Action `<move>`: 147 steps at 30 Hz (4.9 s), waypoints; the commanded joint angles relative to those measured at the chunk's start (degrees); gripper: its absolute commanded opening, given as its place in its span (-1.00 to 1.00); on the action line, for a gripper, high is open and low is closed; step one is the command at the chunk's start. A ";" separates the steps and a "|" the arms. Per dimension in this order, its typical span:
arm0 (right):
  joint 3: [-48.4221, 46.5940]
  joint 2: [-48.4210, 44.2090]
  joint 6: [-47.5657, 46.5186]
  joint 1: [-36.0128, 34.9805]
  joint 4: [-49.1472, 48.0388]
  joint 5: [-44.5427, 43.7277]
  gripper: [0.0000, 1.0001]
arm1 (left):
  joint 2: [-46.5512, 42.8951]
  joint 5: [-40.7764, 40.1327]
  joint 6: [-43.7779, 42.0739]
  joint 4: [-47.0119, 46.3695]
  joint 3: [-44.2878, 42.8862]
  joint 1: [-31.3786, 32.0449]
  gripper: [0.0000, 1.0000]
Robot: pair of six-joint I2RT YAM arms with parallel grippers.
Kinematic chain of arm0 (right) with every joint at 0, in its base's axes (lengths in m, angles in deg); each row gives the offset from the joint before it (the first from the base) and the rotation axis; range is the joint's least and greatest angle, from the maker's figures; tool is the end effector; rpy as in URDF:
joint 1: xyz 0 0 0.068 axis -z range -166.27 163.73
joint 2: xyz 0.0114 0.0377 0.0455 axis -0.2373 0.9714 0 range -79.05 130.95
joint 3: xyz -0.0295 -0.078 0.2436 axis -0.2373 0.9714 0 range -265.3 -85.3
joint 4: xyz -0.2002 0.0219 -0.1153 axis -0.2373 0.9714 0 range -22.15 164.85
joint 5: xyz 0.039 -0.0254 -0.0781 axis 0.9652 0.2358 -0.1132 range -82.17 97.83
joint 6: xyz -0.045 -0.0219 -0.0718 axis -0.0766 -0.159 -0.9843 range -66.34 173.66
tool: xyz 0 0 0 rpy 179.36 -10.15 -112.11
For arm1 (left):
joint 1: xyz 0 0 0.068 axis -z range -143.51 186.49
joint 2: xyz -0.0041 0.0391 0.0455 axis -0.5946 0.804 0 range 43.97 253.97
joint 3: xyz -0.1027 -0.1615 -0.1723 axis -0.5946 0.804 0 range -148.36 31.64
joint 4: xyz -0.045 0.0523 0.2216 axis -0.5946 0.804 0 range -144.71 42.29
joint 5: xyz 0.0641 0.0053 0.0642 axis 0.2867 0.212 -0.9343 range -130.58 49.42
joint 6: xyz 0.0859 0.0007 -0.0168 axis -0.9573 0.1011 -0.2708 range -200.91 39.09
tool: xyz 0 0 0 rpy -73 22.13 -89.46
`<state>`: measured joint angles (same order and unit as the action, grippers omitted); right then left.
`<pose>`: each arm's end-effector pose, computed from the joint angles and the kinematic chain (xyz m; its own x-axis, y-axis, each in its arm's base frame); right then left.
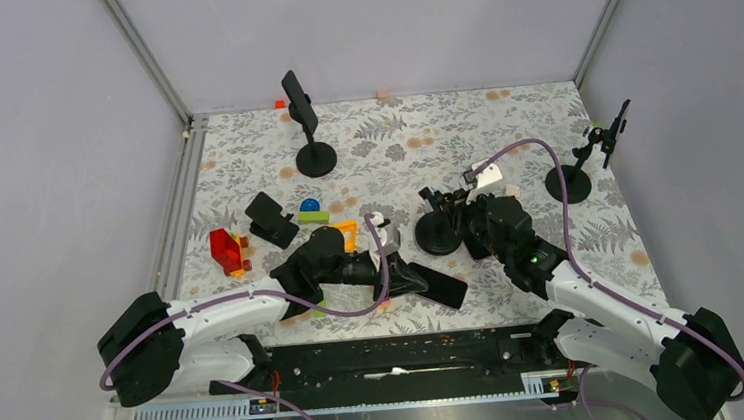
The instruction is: Remove the phone from the phone stand
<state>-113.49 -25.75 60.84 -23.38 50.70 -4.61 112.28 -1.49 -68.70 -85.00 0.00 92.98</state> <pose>0.2005 0.1307 0.2555 -0.1620 0.0305 -0.9863 -0.4019 0.9108 0.0942 0.1075 -0.2510 0.2499 -0.2700 0.1106 -0.9565 0.9576 -0.0724 -0.2787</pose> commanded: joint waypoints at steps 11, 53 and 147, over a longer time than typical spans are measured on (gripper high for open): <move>-0.33 -1.16 0.99 -0.07 -7.87 -0.09 -1.00 | 0.87 0.69 1.46 -2.01 -0.84 -3.14 -1.00; -28.57 33.08 -6.91 0.02 -14.70 1.16 -1.00 | -30.03 -25.74 4.73 22.22 5.80 -18.76 -1.00; -13.65 29.55 15.98 -14.42 37.81 13.61 0.99 | -22.82 -42.63 3.97 44.66 -9.07 -20.85 0.98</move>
<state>-127.83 4.19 72.21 -33.85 86.83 14.03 89.70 -43.72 -64.18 -38.40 -8.00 72.50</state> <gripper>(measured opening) 0.994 0.986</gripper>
